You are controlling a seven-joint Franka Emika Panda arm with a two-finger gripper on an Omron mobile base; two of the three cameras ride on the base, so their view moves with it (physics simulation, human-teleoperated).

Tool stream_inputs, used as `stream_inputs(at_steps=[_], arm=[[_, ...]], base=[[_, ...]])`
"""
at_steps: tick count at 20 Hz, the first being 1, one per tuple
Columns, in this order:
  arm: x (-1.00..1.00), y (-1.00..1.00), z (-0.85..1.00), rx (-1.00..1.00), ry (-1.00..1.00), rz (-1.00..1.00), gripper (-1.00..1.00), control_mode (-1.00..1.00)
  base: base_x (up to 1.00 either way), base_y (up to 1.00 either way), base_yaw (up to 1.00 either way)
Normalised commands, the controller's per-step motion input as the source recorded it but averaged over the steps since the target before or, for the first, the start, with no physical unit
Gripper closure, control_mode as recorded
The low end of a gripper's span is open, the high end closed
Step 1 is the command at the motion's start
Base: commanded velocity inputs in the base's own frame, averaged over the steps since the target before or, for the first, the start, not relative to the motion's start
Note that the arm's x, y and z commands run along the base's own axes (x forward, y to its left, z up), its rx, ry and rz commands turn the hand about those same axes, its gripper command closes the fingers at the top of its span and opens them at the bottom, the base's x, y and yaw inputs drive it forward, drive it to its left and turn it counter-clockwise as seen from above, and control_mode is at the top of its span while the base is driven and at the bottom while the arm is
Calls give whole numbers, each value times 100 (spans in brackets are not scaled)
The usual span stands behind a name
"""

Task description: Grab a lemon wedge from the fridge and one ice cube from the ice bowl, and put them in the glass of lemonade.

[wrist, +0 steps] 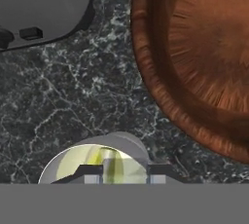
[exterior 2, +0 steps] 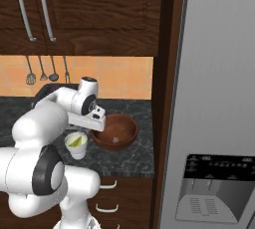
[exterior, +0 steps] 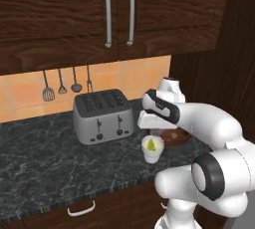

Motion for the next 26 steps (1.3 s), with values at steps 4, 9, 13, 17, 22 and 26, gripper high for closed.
stream_inputs(at_steps=[4, 9, 13, 17, 22, 26], arm=[[0, 8, -7, 0, 0, 0, 100, -100], [0, 0, -25, -2, 0, 0, 100, -100], [0, 0, -6, 0, 0, 0, 100, -100], [-31, 0, -6, 0, 0, 0, 100, -100], [-14, 4, 2, 0, -1, 0, 100, -100], [0, 1, 21, 0, 0, 0, 100, -100]], base=[[0, 0, 0], [0, 0, 0], [0, 0, 0], [0, 0, 0], [0, 0, 0], [0, 0, 0]])
